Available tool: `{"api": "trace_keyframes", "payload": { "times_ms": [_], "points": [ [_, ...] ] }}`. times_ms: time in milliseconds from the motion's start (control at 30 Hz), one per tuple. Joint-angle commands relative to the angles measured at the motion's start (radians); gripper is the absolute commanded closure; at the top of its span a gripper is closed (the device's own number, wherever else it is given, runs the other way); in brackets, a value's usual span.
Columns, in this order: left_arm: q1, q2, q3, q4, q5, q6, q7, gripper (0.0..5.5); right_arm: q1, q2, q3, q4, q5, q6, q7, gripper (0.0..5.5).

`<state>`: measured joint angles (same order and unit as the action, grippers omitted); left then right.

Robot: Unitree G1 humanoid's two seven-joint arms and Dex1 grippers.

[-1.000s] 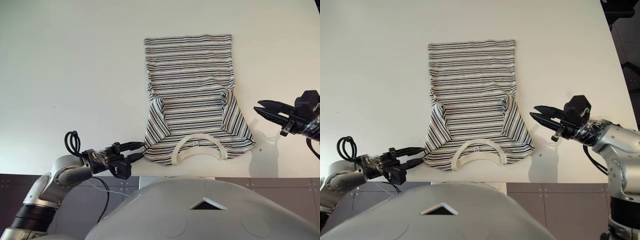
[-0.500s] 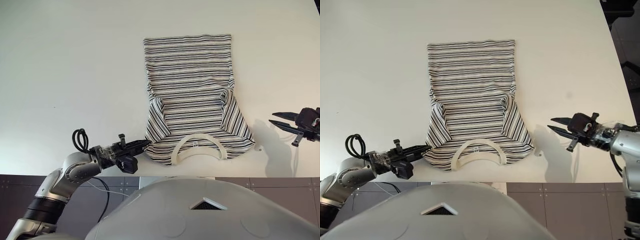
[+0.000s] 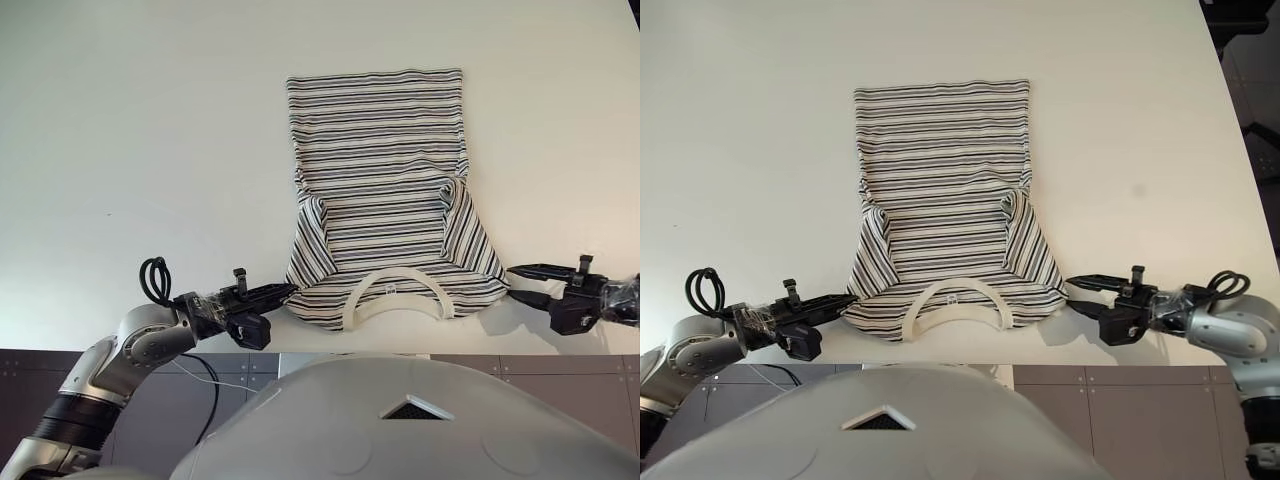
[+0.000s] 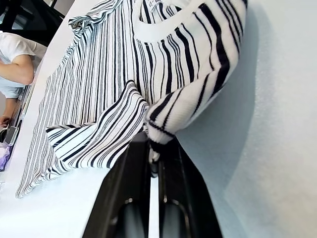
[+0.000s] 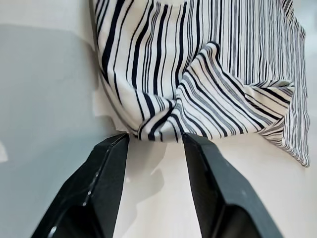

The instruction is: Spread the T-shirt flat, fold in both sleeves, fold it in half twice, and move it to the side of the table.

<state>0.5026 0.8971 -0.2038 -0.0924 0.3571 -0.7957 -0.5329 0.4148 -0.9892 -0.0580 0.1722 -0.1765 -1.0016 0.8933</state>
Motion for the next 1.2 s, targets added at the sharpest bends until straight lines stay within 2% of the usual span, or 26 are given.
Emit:
{"api": "trace_keyframes", "payload": {
  "times_ms": [33, 400, 667, 733, 800, 900, 1000, 1067, 1200],
  "points": [
    [0.027, 0.030, -0.045, 0.066, 0.067, 0.064, -0.056, 5.40, 0.018, 0.008, 0.026, -0.024, -0.030, 0.002, -0.048, 3.48],
    [0.005, 0.039, -0.062, 0.071, 0.064, 0.058, -0.051, 5.40, -0.034, 0.021, 0.105, 0.016, -0.142, 0.027, -0.185, 3.48],
    [0.000, 0.062, -0.060, 0.067, 0.026, 0.052, -0.057, 5.40, -0.016, -0.037, 0.169, 0.014, -0.108, 0.065, -0.172, 4.95],
    [-0.008, 0.066, -0.055, 0.058, -0.009, 0.056, -0.065, 5.40, -0.014, -0.058, 0.180, -0.004, -0.059, 0.096, -0.146, 5.33],
    [-0.013, 0.065, -0.050, 0.044, -0.040, 0.065, -0.072, 5.40, -0.012, -0.066, 0.189, -0.037, 0.037, 0.147, -0.114, 5.39],
    [-0.007, 0.087, -0.039, 0.002, -0.118, 0.098, -0.113, 5.40, 0.032, -0.112, 0.191, -0.194, 0.306, 0.348, -0.007, 5.39],
    [0.053, 0.158, -0.002, -0.097, -0.273, 0.171, -0.195, 5.40, 0.146, -0.260, 0.113, -0.407, 0.580, 0.604, 0.148, 5.39],
    [0.097, 0.206, 0.030, -0.169, -0.349, 0.211, -0.239, 5.40, 0.214, -0.327, 0.017, -0.494, 0.668, 0.703, 0.230, 5.39],
    [0.229, 0.287, 0.156, -0.301, -0.545, 0.311, -0.323, 5.40, 0.337, -0.345, -0.243, -0.624, 0.756, 0.876, 0.400, 5.39]
  ]
}}
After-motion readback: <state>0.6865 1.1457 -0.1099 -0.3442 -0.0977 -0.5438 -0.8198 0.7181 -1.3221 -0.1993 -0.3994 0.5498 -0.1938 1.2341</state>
